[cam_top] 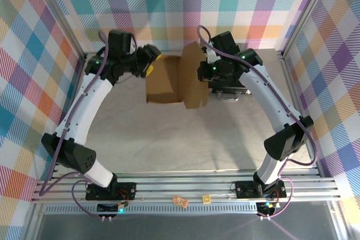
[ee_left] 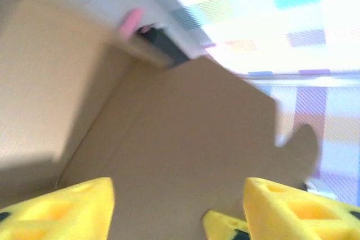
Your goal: Fold the paper box
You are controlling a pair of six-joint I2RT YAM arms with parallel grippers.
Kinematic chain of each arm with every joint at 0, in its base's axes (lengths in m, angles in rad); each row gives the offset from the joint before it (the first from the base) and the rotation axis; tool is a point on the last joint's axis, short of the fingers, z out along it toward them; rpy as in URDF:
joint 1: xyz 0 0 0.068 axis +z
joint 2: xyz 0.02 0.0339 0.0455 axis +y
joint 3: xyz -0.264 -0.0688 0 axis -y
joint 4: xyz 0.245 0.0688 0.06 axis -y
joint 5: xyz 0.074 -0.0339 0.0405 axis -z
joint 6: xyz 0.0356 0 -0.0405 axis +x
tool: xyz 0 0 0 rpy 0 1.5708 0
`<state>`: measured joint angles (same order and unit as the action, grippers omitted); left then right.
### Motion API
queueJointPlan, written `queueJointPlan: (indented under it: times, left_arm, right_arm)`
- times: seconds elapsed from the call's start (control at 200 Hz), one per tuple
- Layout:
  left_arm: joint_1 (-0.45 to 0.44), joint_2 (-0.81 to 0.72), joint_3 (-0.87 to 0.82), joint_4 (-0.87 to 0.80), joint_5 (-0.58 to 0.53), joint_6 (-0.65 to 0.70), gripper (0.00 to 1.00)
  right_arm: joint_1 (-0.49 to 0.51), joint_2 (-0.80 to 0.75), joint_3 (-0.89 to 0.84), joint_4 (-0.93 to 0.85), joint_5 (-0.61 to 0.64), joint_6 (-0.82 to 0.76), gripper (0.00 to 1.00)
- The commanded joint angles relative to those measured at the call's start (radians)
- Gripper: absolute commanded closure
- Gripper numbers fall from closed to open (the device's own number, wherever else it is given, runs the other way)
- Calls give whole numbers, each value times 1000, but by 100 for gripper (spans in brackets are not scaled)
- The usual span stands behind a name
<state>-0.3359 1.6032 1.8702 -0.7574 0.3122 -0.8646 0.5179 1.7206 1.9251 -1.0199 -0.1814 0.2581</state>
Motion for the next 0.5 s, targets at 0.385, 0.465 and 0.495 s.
queueJointPlan:
  times: [0.385, 0.465, 0.495]
  left_arm:
    - [22, 97, -83, 184, 222, 1151, 33]
    - [38, 100, -96, 180, 272, 1182, 32]
    - [42, 97, -107, 178, 286, 1199, 31]
  right_arm:
    - [-102, 33, -23, -117, -519, -573, 100]
    - [-108, 36, -47, -121, -546, -610, 100]
    - [-110, 35, -58, -122, -552, -623, 100]
